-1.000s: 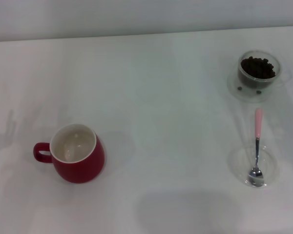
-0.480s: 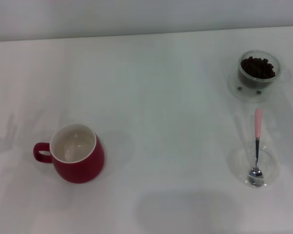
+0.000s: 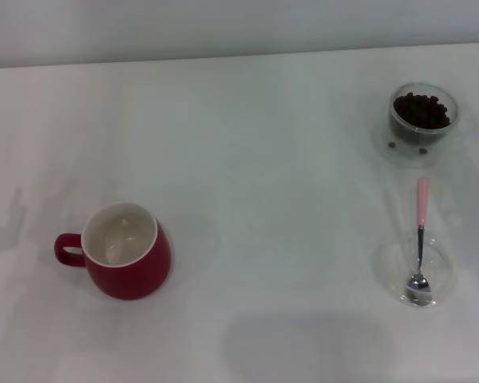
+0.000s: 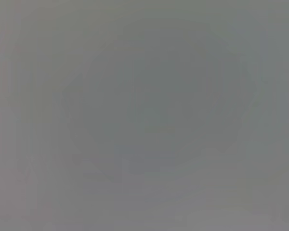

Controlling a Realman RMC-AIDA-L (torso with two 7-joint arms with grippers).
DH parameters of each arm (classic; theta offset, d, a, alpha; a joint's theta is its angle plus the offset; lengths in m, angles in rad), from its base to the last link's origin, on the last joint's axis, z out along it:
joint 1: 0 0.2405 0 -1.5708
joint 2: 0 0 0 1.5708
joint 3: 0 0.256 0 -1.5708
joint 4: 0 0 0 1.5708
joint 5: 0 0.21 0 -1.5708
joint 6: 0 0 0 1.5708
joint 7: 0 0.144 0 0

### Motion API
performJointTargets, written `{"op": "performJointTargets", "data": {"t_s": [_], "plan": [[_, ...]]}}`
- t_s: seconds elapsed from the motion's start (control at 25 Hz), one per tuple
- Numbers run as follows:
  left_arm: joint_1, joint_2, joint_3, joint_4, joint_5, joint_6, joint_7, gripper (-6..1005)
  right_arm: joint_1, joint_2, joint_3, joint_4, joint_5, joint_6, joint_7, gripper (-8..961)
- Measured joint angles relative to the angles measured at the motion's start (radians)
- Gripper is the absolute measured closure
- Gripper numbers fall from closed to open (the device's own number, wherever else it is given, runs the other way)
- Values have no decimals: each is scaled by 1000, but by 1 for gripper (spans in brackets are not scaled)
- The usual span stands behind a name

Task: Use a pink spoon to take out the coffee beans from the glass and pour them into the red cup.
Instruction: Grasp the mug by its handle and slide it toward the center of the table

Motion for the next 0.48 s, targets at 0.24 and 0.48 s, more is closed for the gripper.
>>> {"op": "performJointTargets", "data": {"t_s": [0.24,0.48], "plan": [[-10,1,1,1,4,39,0,391,7,0,1,0,7,-30,-1,80],[-18,1,-7,-11,-2,35,0,238,4,-1,-1,-11,7,-70,16,80]]}}
